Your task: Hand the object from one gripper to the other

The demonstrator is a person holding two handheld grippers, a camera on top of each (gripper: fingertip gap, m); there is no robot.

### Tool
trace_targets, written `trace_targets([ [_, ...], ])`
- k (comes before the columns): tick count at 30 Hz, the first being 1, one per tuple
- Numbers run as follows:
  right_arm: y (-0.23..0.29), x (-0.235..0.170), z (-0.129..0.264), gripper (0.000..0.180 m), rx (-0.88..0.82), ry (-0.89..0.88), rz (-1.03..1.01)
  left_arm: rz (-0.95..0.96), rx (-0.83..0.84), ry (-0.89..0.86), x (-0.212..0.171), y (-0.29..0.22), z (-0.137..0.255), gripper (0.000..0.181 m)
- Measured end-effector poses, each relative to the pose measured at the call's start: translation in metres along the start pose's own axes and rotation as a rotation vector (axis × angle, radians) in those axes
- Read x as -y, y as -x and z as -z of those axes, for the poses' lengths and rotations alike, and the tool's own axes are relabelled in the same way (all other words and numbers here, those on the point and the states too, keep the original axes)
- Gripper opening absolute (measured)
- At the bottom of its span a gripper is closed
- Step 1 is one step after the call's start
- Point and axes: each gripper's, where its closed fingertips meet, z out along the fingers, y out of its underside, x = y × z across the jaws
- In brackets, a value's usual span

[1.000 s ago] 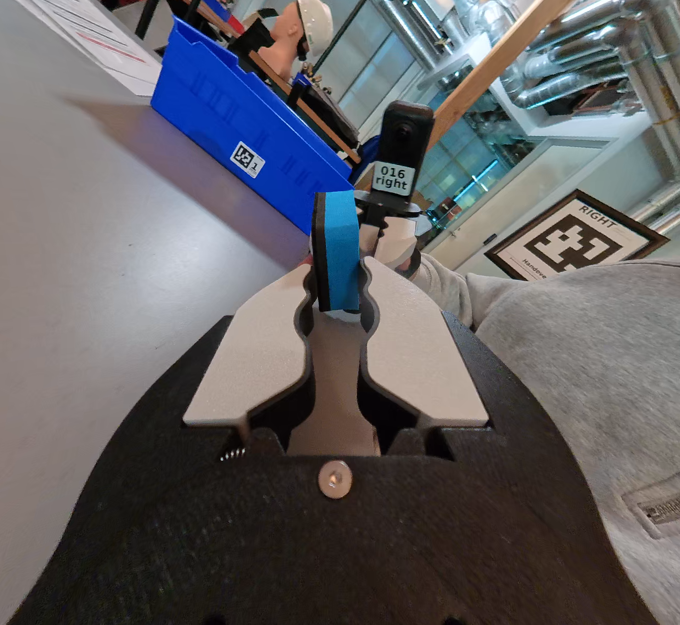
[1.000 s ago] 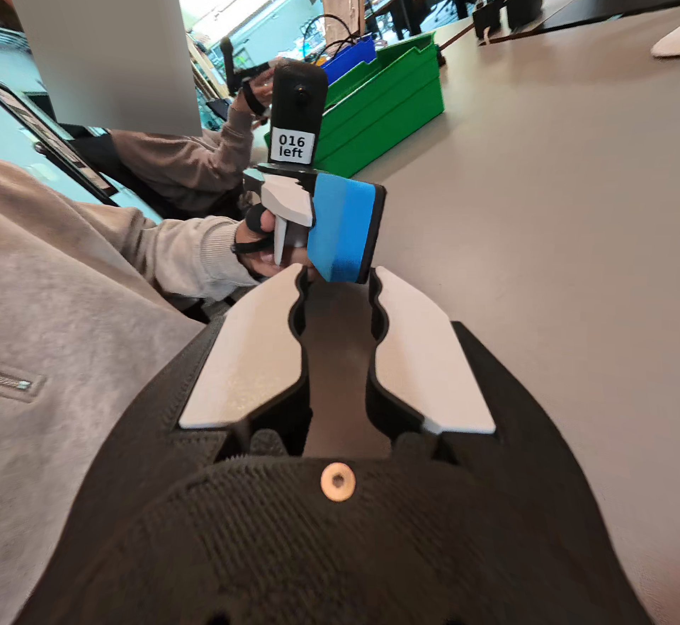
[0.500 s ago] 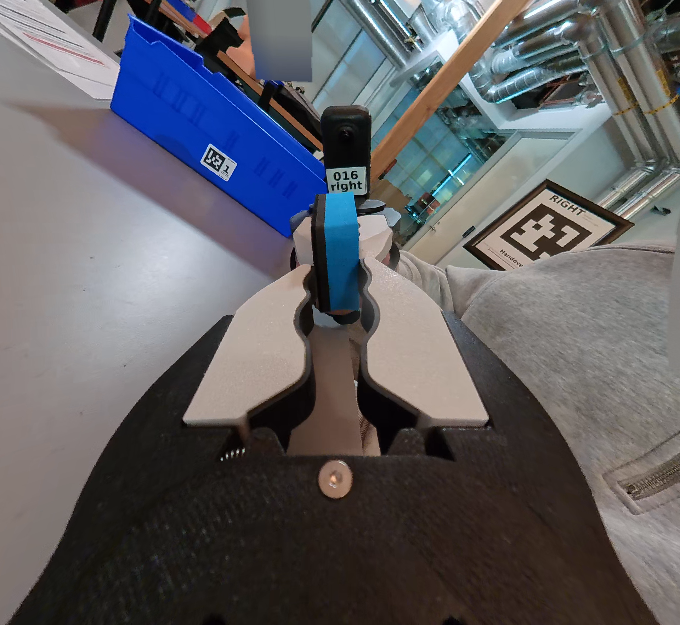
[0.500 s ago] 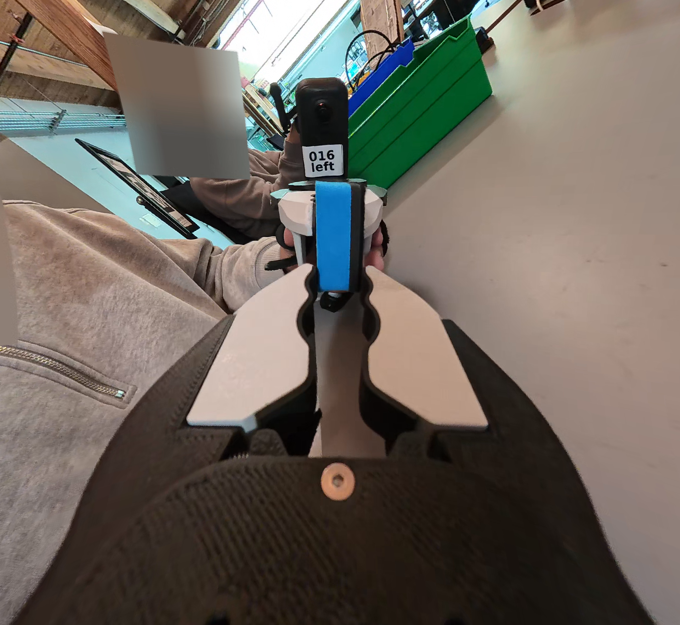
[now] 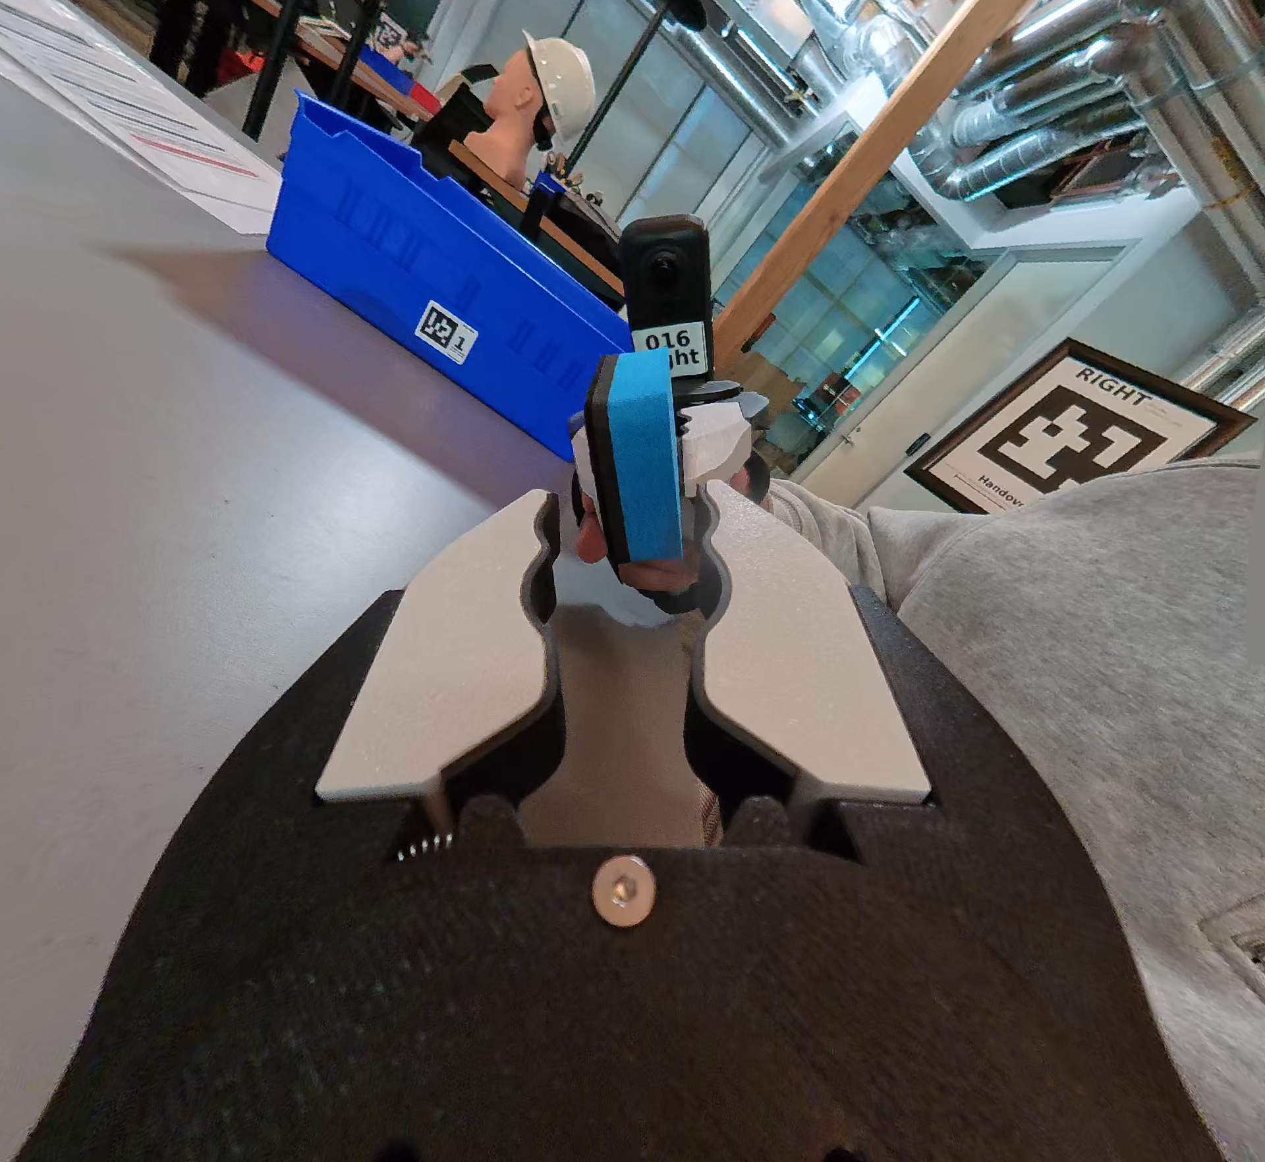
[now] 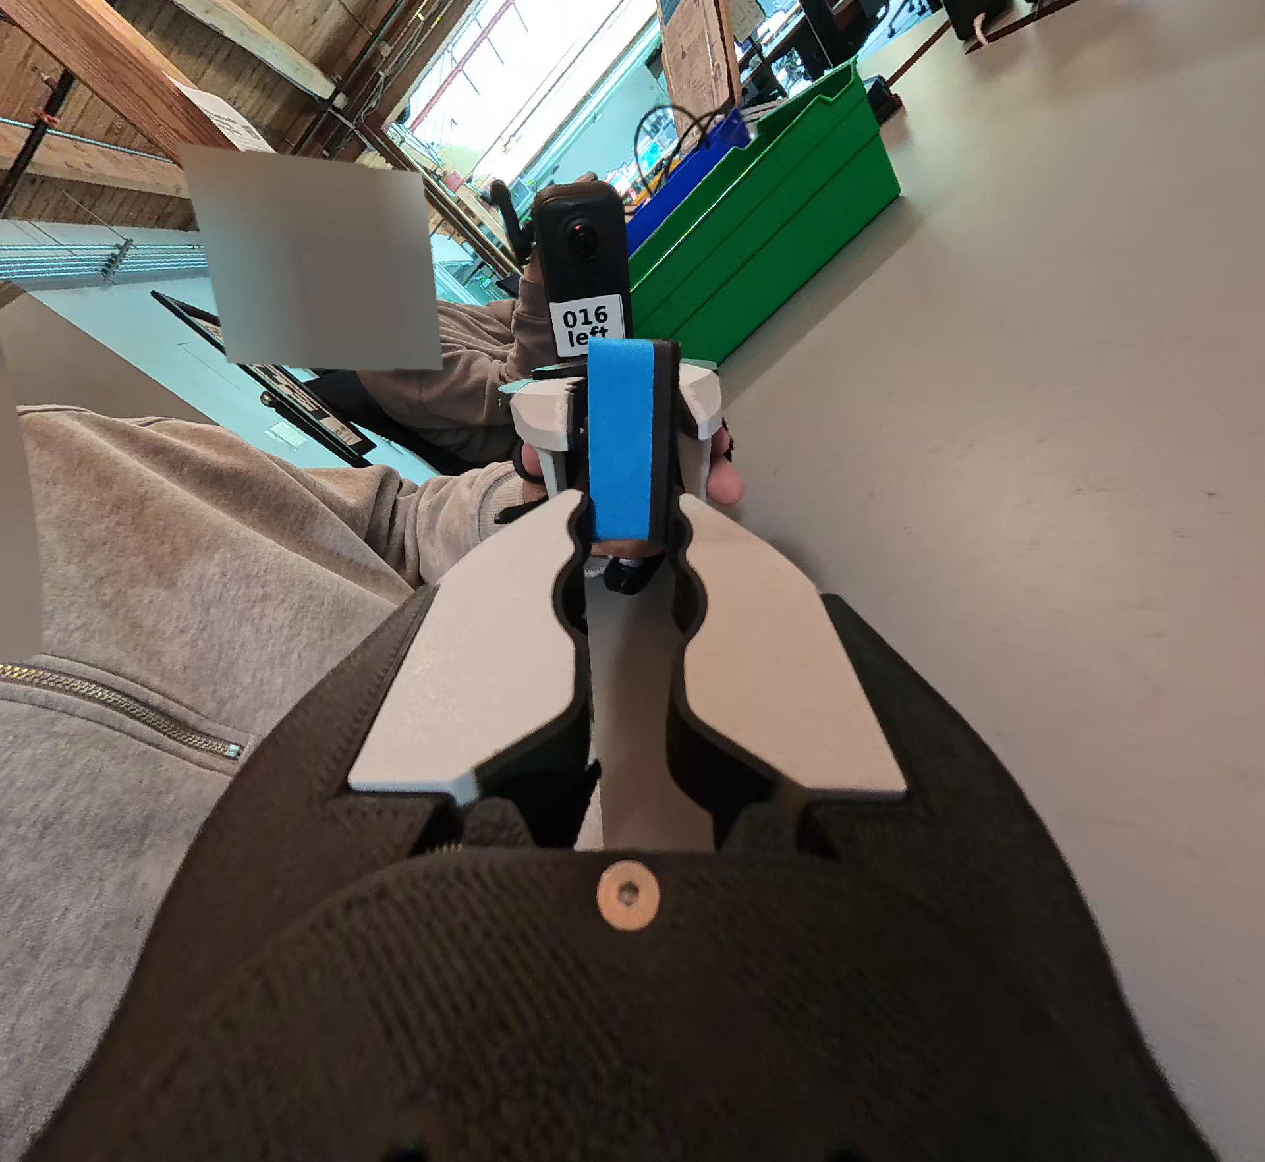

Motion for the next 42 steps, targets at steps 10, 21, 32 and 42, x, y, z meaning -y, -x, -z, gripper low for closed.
trace_targets([
  [10,0.0,0.004,0.003,0.022,0.058,-0.018,-0.118,-0.446,0.168,0.006,0.009,-0.003,0.003,0.069],
  [21,0.003,-0.016,0.0,0.022,0.228,0.089,-0.484,-0.943,0.247,0.179,-0.014,-0.004,-0.002,0.066],
  [32,0.002,-0.012,-0.001,0.05,0.2,0.055,-0.404,-0.903,0.242,0.176,-0.01,-0.007,-0.001,0.052],
  [42,0.004,0.014,0.008,0.065,0.017,-0.07,0.128,-0.426,0.052,0.076,-0.001,-0.014,0.002,0.052],
])
